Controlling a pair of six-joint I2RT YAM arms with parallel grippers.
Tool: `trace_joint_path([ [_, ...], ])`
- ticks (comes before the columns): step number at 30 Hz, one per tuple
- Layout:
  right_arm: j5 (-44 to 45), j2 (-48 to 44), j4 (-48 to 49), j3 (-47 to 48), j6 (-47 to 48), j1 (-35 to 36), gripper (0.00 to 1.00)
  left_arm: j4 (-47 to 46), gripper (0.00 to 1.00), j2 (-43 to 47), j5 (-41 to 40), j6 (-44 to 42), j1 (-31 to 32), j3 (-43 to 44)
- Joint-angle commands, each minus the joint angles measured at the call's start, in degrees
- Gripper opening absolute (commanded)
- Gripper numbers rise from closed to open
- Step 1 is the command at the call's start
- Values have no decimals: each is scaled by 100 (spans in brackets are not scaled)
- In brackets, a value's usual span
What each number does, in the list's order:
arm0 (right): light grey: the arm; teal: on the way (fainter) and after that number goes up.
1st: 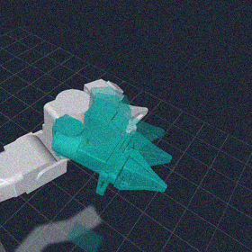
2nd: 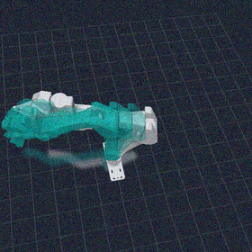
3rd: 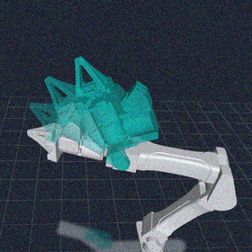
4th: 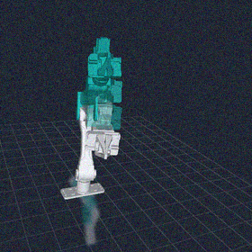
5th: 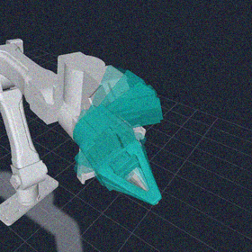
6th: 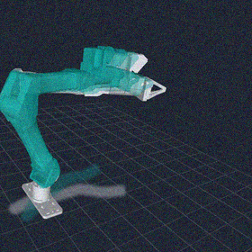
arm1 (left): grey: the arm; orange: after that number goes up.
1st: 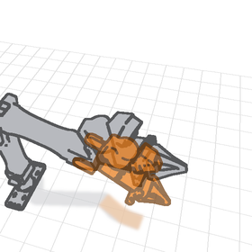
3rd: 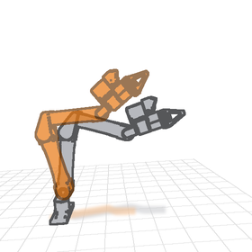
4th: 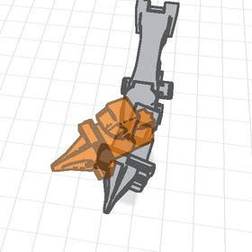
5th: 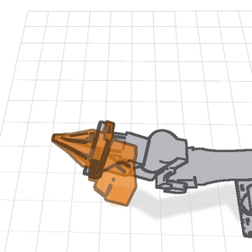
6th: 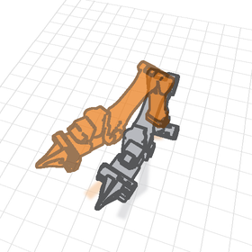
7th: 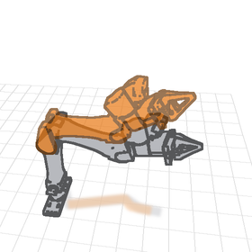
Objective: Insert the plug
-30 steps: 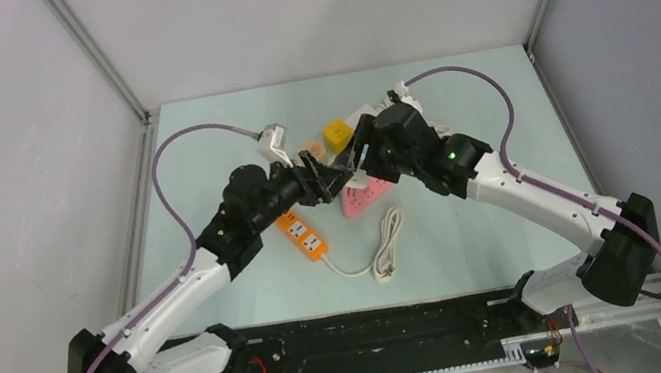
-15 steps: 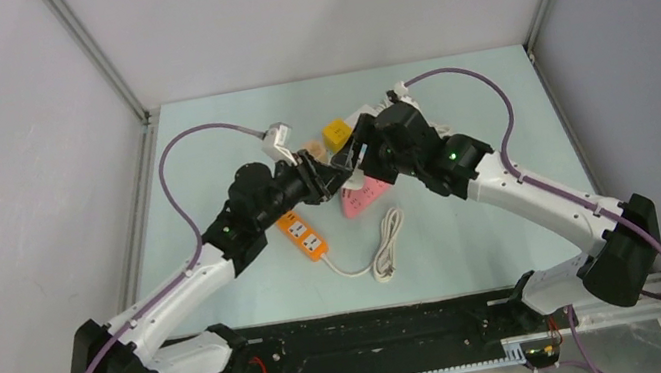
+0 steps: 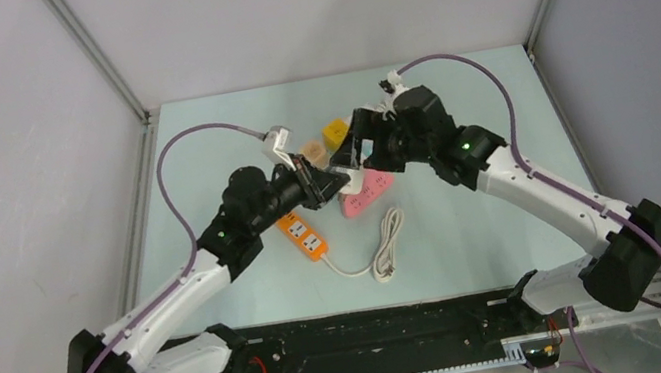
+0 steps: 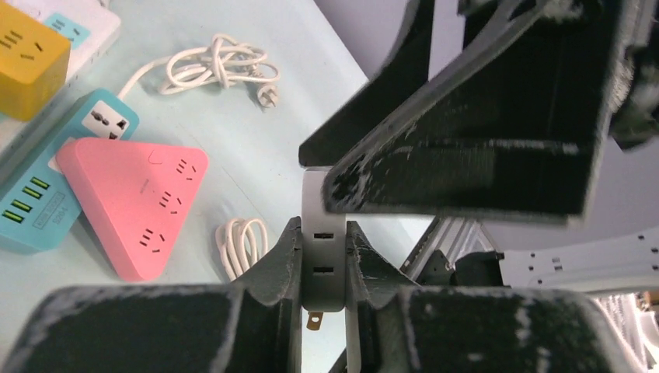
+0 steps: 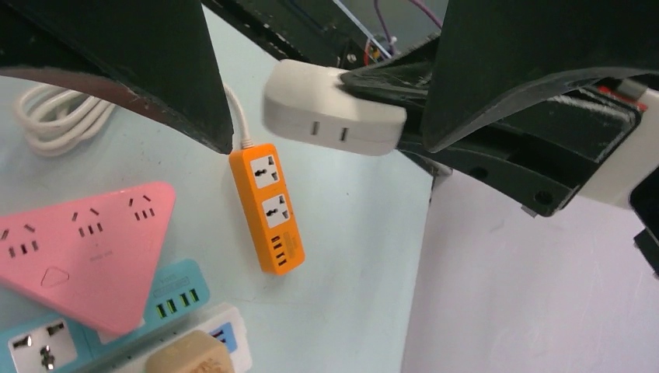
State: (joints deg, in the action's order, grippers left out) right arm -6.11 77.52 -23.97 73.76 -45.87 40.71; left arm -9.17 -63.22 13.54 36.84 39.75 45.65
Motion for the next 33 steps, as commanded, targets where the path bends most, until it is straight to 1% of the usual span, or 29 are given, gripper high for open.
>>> trace_joint_path([
  [1,-1622,-642,563,-94,1288,-336,96,30,0,663,374,-434,-16,-73],
  [2,-1718,-784,626,-109,1574,-353,97,91,0,741,392,-498,-17,-78],
  [7,-2540,-1087,665,-167,2331,-342,97,496,0,1304,567,-717,-27,-111],
  [11,-3234,-1205,788,-221,2677,-268,95,799,0,1556,868,-808,-52,-34],
  [12,-3364,-1235,867,-225,2696,-242,94,928,0,1570,887,-809,-52,84],
  [13,-3701,-1250,907,-229,2727,-232,93,1126,0,1581,935,-790,-53,141],
  [15,-3961,-1286,1018,-230,2768,-187,92,1227,0,1624,1112,-746,-51,259],
  [20,-3764,-1343,1032,-229,2865,-133,92,1240,0,1901,1462,-764,-52,320],
  [21,-3721,-1344,1049,-225,2856,-122,89,1241,0,1932,1504,-769,-53,321],
  [24,-3664,-1353,1090,-221,2856,-47,86,1244,0,1949,1855,-724,-49,392],
  [25,-3689,-1357,1070,-221,2950,7,83,1243,0,1938,1929,-701,-47,419],
  [27,-3697,-1346,1044,-221,3093,52,82,1247,0,1904,2096,-623,-46,489],
  [29,-3874,-1295,1036,-224,3217,52,78,1243,0,1869,2284,-593,-47,571],
  [33,-4716,-1147,1105,-221,3291,1,73,1327,0,1890,2416,-621,-47,665],
])
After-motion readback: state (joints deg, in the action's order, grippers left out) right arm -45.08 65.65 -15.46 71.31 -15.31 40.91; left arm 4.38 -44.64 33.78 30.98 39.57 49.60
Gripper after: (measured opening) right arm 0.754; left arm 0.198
